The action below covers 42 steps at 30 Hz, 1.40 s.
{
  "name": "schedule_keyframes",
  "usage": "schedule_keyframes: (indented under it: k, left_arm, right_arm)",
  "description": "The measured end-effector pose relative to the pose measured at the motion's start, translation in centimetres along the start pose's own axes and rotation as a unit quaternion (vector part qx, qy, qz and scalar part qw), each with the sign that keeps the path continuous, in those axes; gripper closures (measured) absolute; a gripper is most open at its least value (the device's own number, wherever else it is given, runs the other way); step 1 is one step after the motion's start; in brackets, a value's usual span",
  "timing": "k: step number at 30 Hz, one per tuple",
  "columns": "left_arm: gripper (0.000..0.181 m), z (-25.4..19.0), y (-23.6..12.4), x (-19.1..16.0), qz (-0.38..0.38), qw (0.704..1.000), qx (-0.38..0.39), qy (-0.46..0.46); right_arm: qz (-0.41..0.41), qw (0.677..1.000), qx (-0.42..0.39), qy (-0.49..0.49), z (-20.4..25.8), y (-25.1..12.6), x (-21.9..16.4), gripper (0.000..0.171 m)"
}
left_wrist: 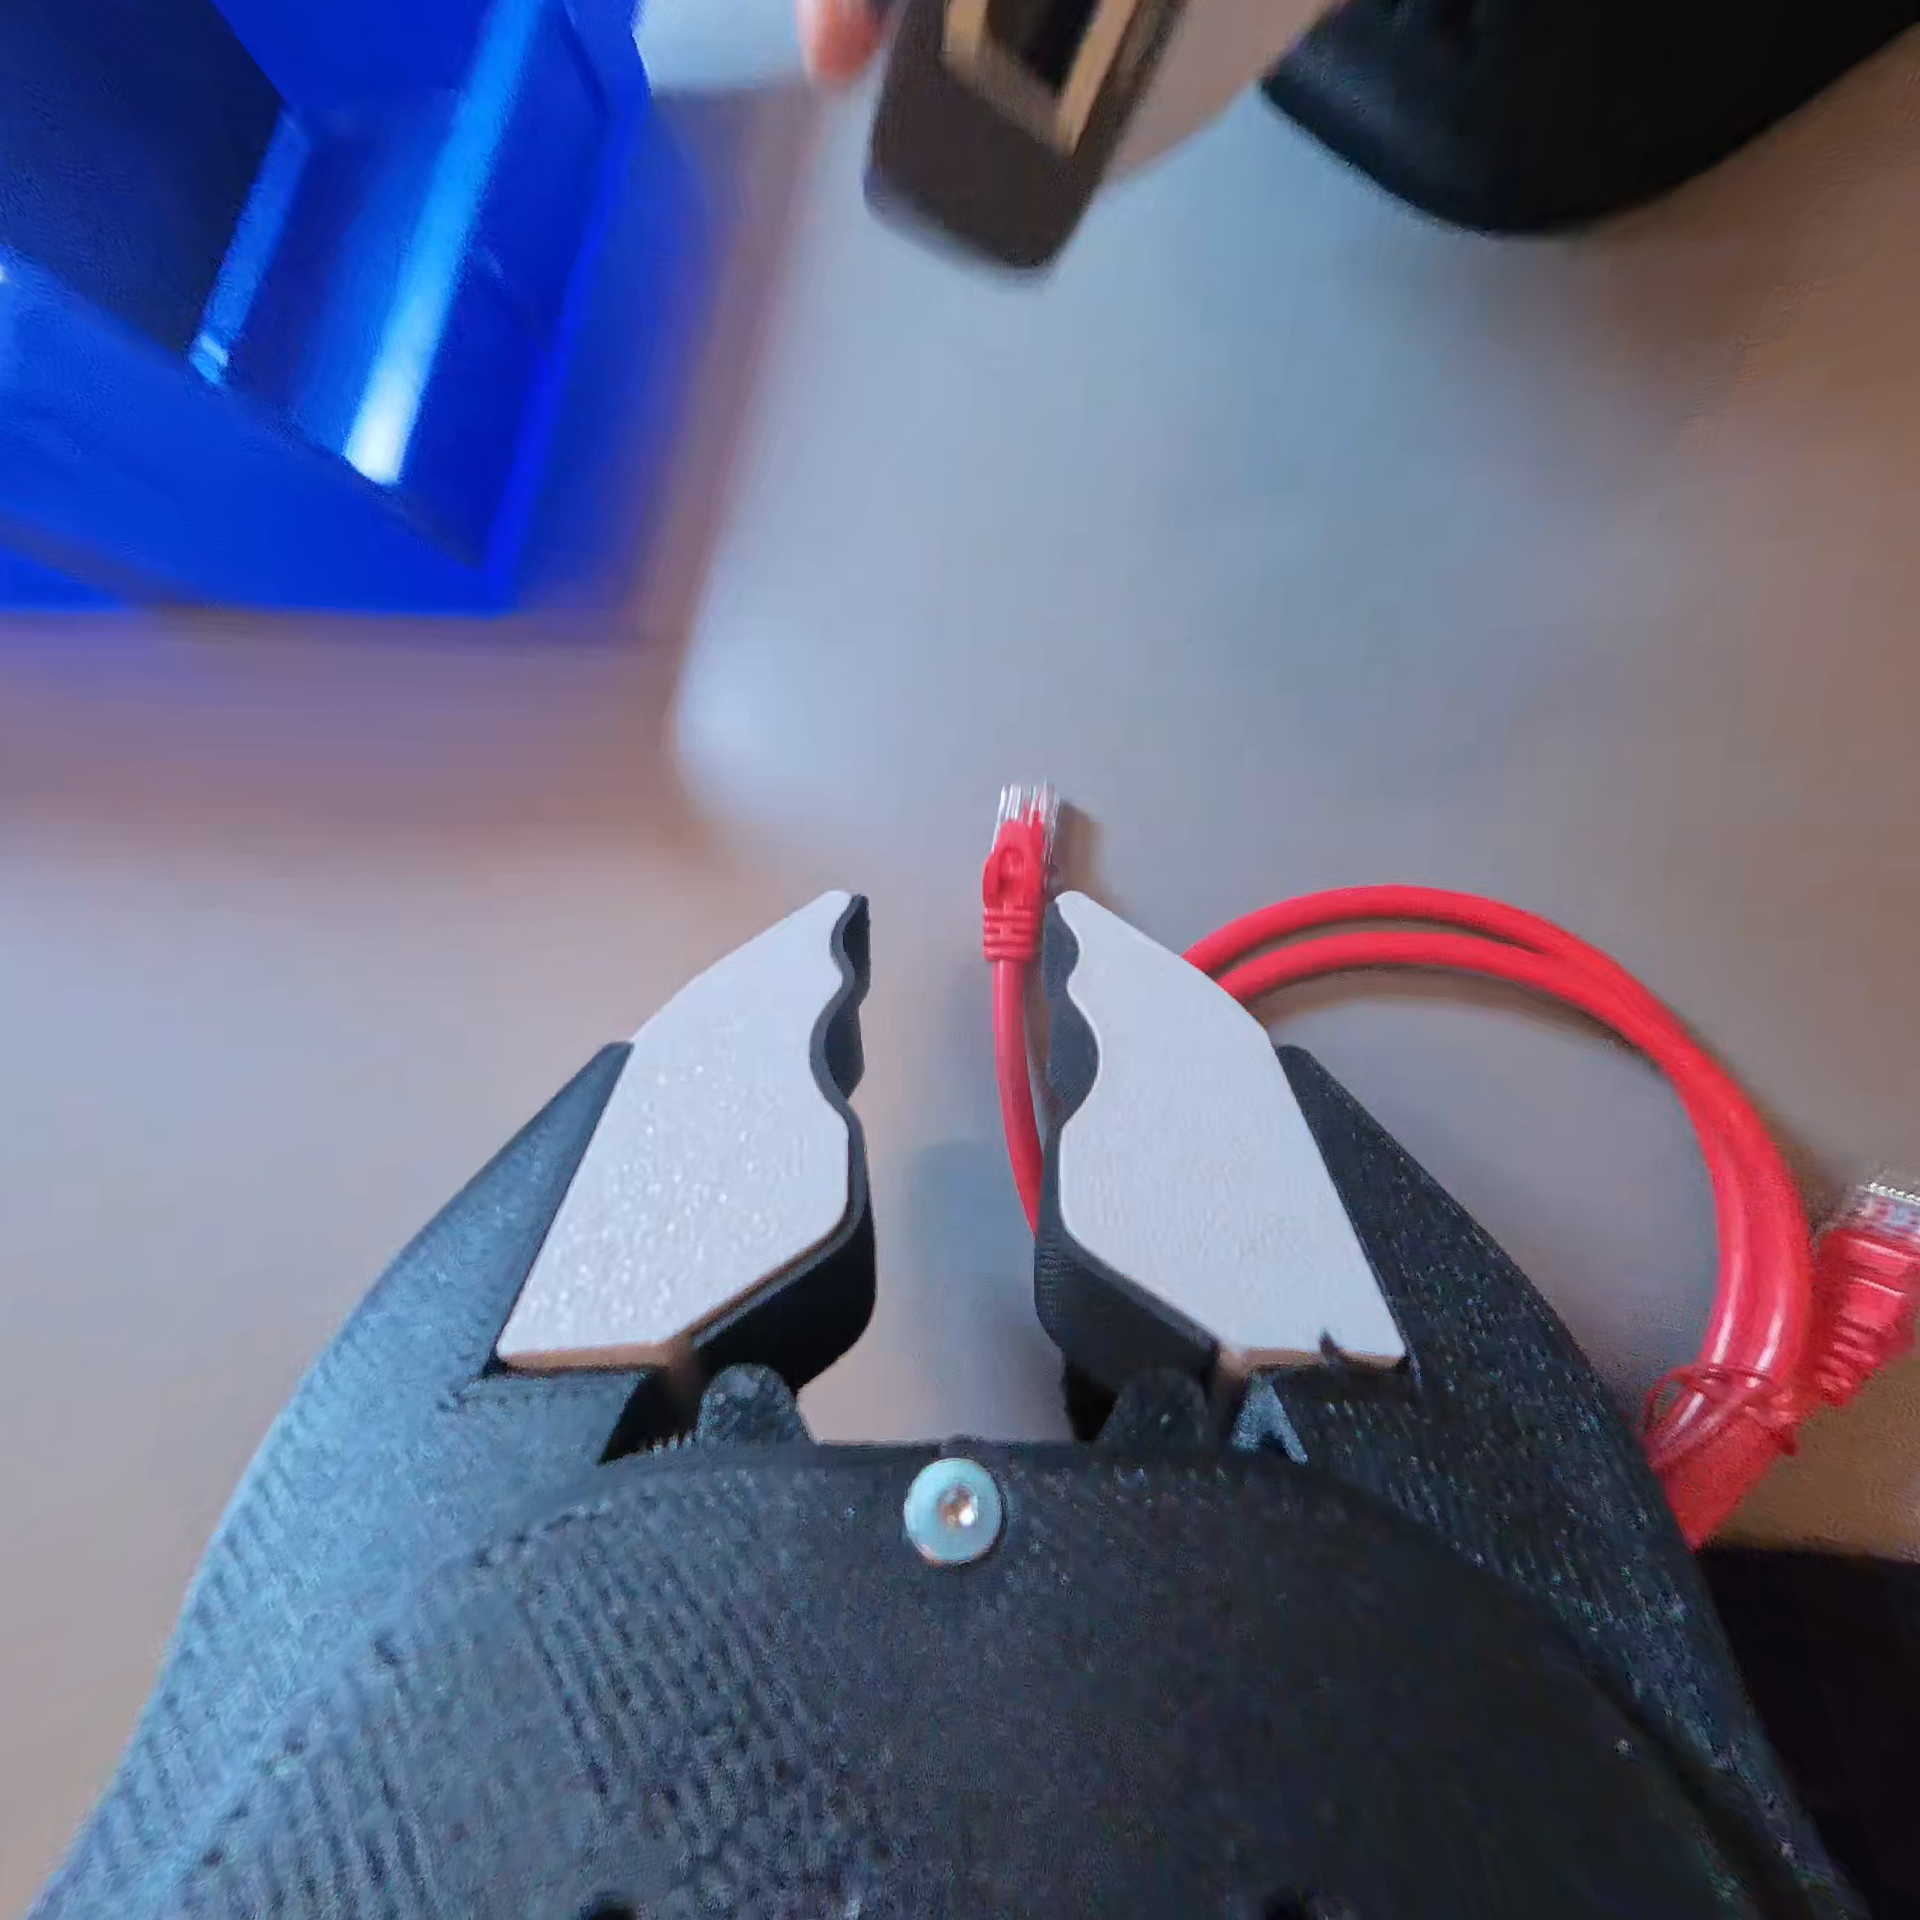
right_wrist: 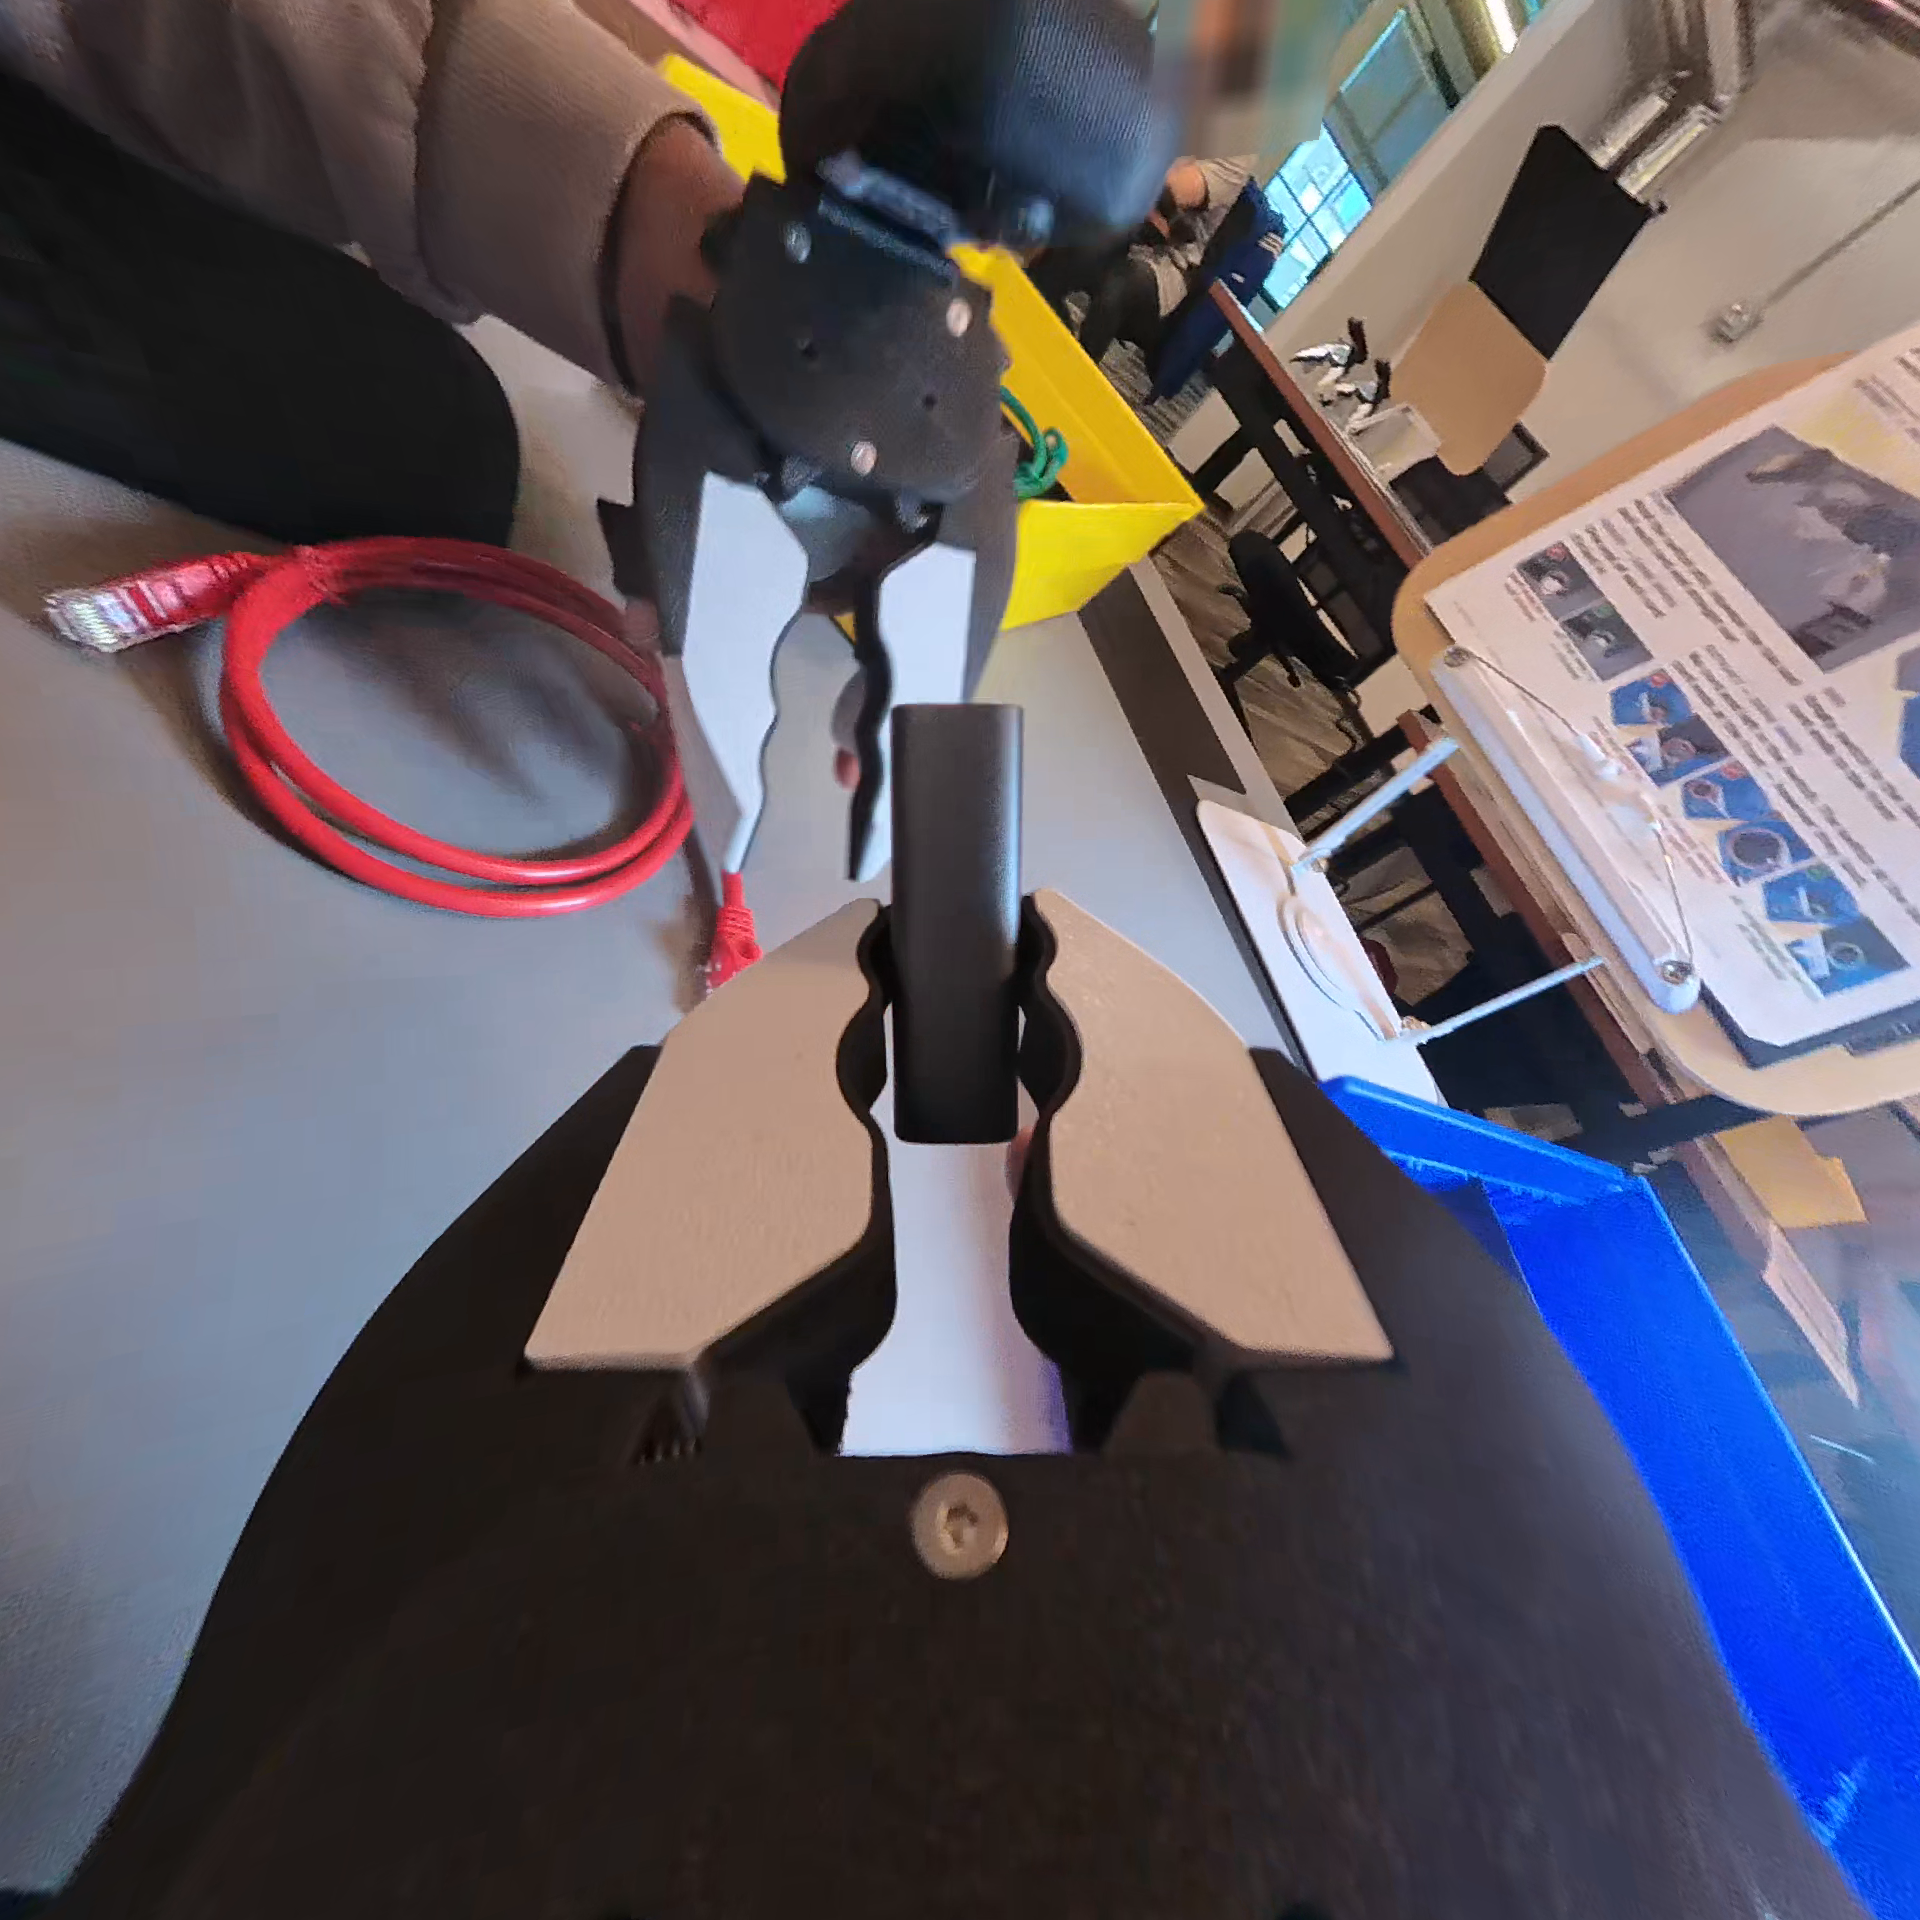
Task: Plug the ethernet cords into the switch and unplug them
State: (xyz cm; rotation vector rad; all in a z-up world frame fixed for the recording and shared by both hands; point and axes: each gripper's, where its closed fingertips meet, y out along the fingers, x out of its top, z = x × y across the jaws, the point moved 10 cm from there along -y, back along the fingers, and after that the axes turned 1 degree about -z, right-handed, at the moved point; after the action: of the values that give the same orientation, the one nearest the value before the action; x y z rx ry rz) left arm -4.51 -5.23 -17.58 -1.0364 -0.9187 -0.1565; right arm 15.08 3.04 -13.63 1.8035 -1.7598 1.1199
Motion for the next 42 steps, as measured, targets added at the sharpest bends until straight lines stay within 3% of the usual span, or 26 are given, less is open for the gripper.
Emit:
schedule_keyframes:
  k: [3, 6, 13, 21, 30, 42]
  left_arm:
    - [0.146, 0.6, 1.8, -1.0, 0.054, 0.996, -0.055, -0.035]
    - [0.162, 0.7, 2.4, -0.9, 0.054, 0.994, -0.085, -0.047]
    - [0.169, 0.2, 1.9, -0.4, 0.095, 0.995, -0.025, -0.024]
    - [0.170, -0.2, -3.0, 2.9, -0.033, 0.989, -0.065, -0.126]
    - [0.170, 0.0, -1.8, 2.7, -0.010, 0.979, -0.076, -0.190]
    - [0.170, -0.3, -0.9, 1.6, 0.045, 0.973, -0.107, -0.201]
  right_arm:
    - [0.004, 1.000, 0.002, -0.002, -0.1, 0.0, -0.5, 0.149]
    - [0.010, 1.000, 0.009, -0.011, 0.2, 0.2, -0.8, 0.149]
    - [0.025, 0.999, 0.007, -0.027, 0.2, 0.4, -1.8, 0.149]
    - [0.030, 0.991, -0.025, -0.129, 1.1, 0.4, -1.3, 0.150]
    - [0.112, 0.947, -0.067, -0.295, 3.1, 2.1, -1.6, 0.149]
    - [0.106, 0.923, -0.054, -0.365, 5.0, 3.0, -1.5, 0.150]
